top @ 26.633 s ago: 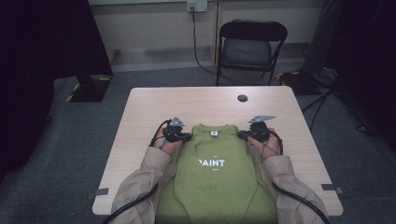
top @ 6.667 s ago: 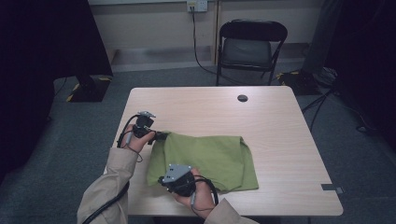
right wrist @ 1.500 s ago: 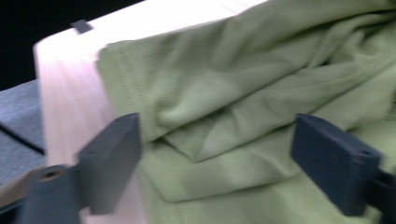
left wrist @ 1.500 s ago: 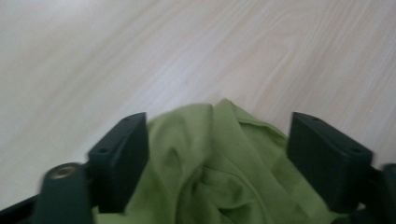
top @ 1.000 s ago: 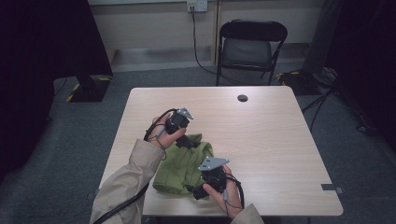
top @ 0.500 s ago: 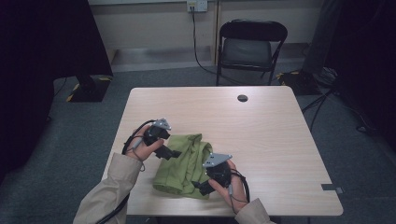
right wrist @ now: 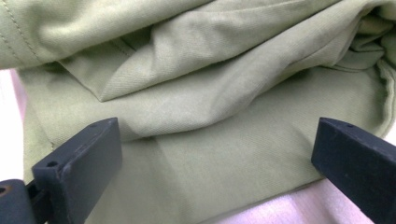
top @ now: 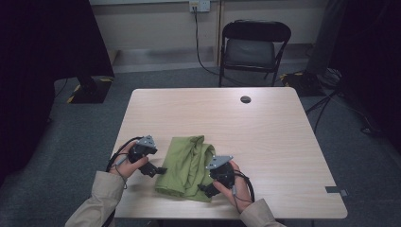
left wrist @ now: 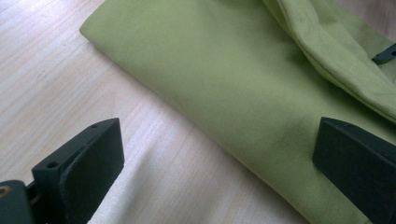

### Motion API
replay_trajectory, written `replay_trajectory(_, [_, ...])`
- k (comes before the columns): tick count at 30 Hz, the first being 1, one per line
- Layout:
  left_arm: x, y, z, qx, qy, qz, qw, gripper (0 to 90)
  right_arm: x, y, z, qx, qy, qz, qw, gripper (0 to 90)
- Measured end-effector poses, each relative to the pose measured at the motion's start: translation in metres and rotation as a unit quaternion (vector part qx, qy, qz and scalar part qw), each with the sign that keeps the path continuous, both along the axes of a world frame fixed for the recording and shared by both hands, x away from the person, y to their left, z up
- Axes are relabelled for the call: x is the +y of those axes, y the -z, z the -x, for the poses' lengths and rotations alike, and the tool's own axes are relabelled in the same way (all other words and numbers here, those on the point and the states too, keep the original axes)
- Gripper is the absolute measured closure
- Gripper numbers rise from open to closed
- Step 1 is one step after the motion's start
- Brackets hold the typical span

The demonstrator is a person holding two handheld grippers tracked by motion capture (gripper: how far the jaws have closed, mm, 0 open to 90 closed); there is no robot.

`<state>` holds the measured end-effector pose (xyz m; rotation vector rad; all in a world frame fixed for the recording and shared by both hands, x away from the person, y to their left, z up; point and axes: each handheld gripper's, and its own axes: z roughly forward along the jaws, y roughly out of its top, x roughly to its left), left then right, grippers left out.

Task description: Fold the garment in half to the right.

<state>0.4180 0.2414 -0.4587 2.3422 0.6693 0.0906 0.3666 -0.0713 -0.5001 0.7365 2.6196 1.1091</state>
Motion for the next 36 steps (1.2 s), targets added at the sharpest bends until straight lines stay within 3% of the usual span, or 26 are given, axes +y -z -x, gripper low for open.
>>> replay_trajectory(5, [0.008,0.007,0.007,-0.019,0.006,0.005,0.9998,1.3,0.001,0.000,-0.003,0.001,-0.014,0.006,0.9999,0.0])
replay_trajectory(12, [0.022,0.016,0.018,-0.031,0.007,0.036,0.9989,1.1,-0.002,0.001,-0.011,0.000,-0.039,0.009,0.9992,0.0])
replay_trajectory(17, [0.030,0.025,0.024,-0.030,0.012,0.019,0.9993,0.4,-0.005,0.001,-0.019,-0.001,-0.059,0.009,0.9982,0.0])
replay_trajectory(25, [0.031,0.033,0.031,-0.031,0.016,-0.003,0.9994,0.3,-0.006,0.001,-0.022,0.000,-0.066,0.008,0.9978,0.0])
replay_trajectory(29, [0.031,0.038,0.034,-0.053,0.032,-0.010,0.9980,0.0,-0.006,0.001,-0.022,0.000,-0.065,0.008,0.9978,0.0])
replay_trajectory(33, [0.031,0.043,0.037,-0.068,0.029,0.017,0.9972,0.0,-0.006,0.001,-0.022,0.000,-0.065,0.009,0.9978,0.0])
replay_trajectory(36, [0.030,0.043,0.039,-0.068,0.021,0.016,0.9973,0.0,-0.006,0.000,-0.022,0.000,-0.065,0.009,0.9979,0.0])
